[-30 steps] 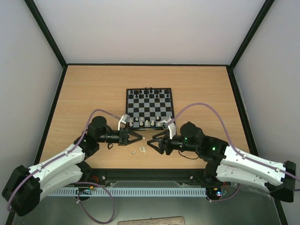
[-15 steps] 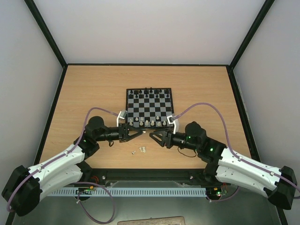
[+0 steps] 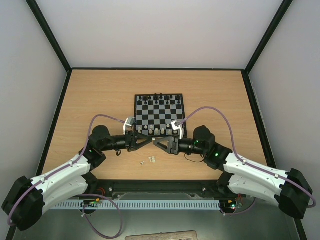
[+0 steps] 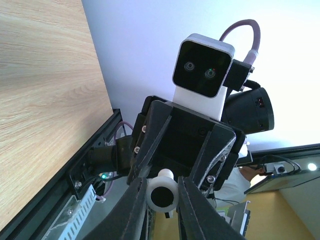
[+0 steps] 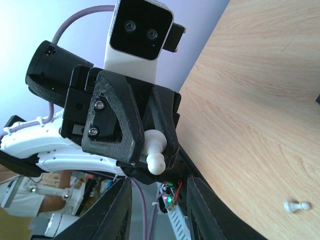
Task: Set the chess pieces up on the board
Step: Adjust the chess piece.
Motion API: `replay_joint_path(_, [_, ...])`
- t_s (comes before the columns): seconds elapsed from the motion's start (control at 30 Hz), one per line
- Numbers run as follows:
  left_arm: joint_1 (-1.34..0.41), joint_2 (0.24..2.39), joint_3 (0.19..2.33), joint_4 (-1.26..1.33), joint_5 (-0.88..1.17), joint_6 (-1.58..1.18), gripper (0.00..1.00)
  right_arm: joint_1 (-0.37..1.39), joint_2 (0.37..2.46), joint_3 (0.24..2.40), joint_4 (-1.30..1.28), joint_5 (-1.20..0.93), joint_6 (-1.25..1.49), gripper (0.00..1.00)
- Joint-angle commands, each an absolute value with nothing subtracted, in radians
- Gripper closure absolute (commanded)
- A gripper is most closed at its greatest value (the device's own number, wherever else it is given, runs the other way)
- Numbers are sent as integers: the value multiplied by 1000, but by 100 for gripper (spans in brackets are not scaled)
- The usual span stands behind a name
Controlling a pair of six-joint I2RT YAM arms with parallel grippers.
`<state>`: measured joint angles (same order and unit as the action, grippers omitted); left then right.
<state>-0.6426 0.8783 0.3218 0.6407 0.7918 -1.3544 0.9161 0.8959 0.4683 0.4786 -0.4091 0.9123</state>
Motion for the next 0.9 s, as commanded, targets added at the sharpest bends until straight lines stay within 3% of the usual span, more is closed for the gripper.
replay_joint_path(0.0, [-638, 882, 316, 696, 799, -1361, 98, 910, 920, 481, 579, -477, 940, 69])
replay_joint_path(0.43, [-638, 878, 312, 691, 806, -1360, 98, 907, 926, 493, 599, -486, 941, 77])
replay_joint_path(0.7, [-640, 868, 313, 687, 809, -1365, 98, 903, 934, 506, 588, -482, 936, 78])
replay_joint_path(0.87, [-640, 859, 315, 675, 808, -1361, 98, 890, 943, 509, 586, -488, 938, 73])
